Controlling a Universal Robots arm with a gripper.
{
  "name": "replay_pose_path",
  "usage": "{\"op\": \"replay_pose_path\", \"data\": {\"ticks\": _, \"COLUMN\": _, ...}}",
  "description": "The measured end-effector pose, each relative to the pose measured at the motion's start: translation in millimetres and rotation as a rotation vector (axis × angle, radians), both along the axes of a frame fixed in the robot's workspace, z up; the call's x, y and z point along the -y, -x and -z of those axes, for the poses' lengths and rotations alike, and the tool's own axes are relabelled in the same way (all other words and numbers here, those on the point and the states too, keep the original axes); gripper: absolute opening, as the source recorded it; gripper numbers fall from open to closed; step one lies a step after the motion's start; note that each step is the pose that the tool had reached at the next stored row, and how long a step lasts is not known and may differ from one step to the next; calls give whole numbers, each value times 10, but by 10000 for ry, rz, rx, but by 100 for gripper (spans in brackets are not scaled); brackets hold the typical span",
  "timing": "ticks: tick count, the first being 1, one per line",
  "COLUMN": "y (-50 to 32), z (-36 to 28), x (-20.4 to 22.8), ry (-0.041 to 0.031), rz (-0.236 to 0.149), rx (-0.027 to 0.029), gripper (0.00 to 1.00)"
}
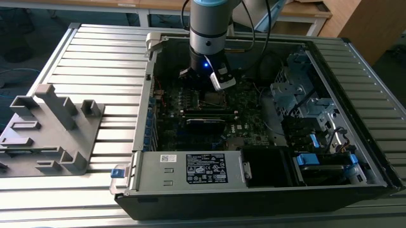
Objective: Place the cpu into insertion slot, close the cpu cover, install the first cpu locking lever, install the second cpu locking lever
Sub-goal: 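Close the cpu cover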
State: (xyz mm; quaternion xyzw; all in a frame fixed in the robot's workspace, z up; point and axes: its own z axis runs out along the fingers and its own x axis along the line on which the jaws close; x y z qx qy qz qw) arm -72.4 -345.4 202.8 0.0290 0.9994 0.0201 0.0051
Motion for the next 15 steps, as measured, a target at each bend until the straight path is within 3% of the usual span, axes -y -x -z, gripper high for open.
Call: {"op": "replay_pose_path", "data": {"ticks": 15, "y": 16, "z": 49, "x": 0, "ry": 4, "rz": -14, "rx": -3, "gripper": 11}}
